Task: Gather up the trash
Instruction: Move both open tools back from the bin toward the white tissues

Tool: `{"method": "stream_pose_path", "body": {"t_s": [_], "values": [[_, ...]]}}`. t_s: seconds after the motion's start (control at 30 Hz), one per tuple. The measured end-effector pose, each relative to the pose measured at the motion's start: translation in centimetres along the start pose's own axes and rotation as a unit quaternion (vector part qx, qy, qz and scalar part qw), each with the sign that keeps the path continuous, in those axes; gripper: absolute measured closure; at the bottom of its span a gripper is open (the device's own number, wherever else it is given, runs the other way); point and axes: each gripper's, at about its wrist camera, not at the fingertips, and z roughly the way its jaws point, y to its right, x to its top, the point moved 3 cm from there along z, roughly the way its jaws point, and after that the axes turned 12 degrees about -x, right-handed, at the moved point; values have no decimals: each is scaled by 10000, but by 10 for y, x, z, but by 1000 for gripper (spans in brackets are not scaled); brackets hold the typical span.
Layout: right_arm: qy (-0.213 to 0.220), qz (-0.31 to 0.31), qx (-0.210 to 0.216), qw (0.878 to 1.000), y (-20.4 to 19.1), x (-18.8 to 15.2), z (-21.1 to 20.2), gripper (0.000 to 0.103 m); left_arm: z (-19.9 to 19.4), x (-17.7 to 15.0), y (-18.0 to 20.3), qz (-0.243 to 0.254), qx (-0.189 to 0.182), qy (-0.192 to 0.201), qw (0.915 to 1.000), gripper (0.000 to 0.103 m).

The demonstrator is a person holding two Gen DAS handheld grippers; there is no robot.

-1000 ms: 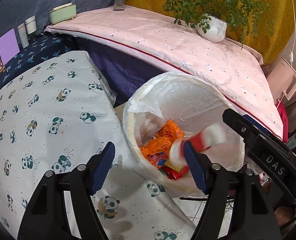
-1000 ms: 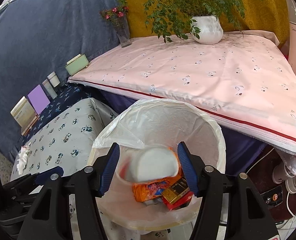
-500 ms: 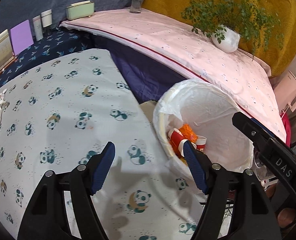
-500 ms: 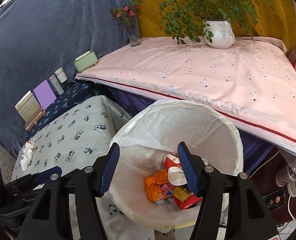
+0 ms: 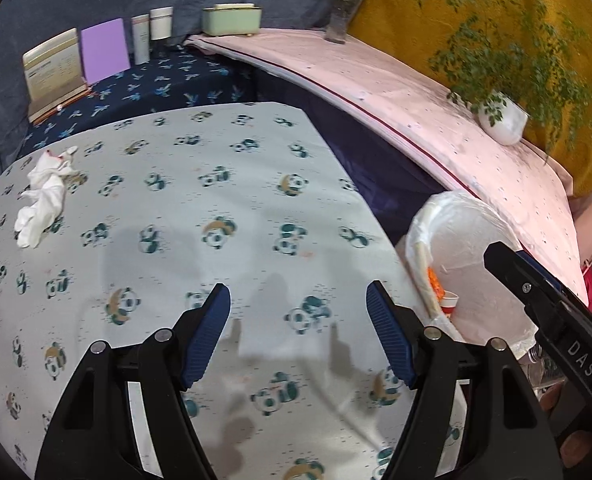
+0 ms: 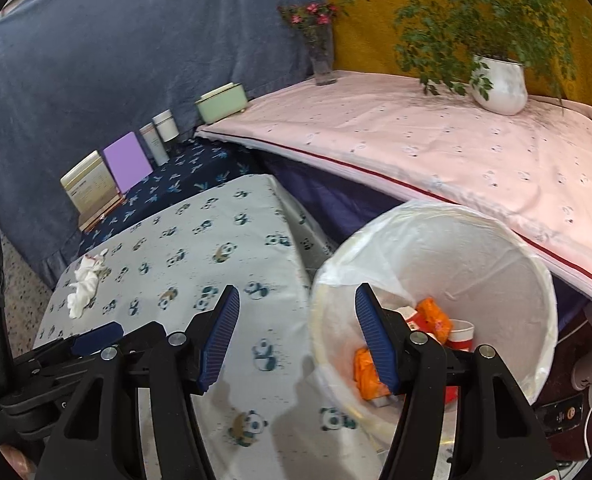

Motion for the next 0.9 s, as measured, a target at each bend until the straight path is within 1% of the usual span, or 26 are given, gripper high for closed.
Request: {"method": "stream_pose_path", "body": {"t_s": [0.5, 0.9], "values": [[-62, -526, 399, 9978, -84, -8, -3, 44, -42, -3, -77, -512, 452, 298, 9972, 36], [-153, -1007, 752, 9920, -158, -19, -1, 44, -76, -9, -153, -1055, 870, 505, 9893, 36]]}}
